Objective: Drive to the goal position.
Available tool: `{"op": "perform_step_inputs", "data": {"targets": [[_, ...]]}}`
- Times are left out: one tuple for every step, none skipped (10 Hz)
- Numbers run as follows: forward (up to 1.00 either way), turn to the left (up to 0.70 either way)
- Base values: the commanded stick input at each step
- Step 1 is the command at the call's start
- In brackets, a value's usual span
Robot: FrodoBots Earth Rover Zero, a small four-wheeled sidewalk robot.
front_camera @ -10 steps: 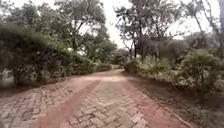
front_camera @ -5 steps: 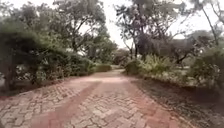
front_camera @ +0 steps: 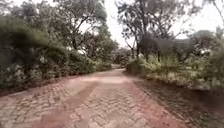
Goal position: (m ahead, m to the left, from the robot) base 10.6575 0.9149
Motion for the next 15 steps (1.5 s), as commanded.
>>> {"op": "perform_step_inputs", "data": {"targets": [[0.70,0.00],[0.70,0.00],[0.70,0.00],[0.70,0.00],[0.70,0.00],[0.70,0.00],[0.70,0.00],[0.70,0.00],[0.70,0.00],[0.70,0.00],[0.70,0.00],[0.70,0.00],[0.70,0.00],[0.70,0.00],[0.70,0.00]]}}
